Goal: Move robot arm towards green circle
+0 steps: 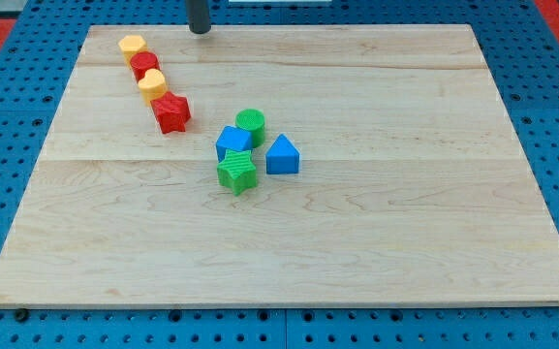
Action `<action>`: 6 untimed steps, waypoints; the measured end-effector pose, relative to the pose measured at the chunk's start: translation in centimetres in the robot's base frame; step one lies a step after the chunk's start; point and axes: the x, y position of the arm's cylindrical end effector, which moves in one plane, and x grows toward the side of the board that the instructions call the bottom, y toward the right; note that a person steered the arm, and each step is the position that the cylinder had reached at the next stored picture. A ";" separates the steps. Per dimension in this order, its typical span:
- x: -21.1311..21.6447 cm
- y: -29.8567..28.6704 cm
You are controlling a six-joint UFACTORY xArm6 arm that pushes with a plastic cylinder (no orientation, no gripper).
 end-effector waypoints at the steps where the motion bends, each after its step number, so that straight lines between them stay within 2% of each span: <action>1: 0.0 1.1; 6: 1.2 1.3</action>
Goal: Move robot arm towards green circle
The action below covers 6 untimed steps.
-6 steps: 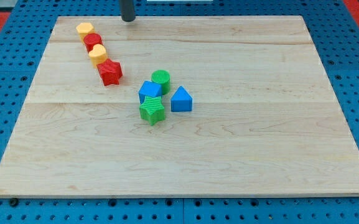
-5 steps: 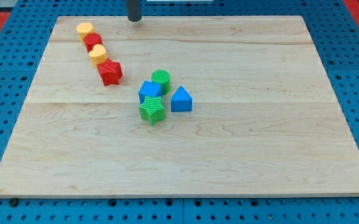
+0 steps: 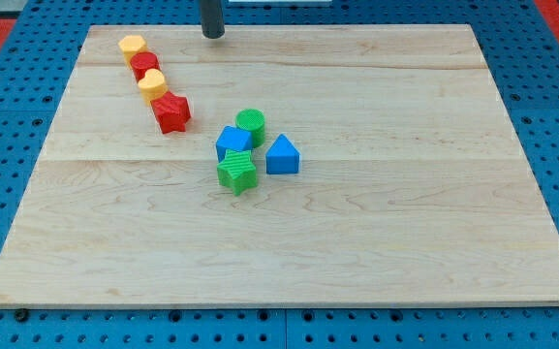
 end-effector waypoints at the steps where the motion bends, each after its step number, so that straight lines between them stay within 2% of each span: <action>1: 2.6 0.0; 3: 6.9 7.5; 5: 17.6 10.0; 6: 20.8 17.7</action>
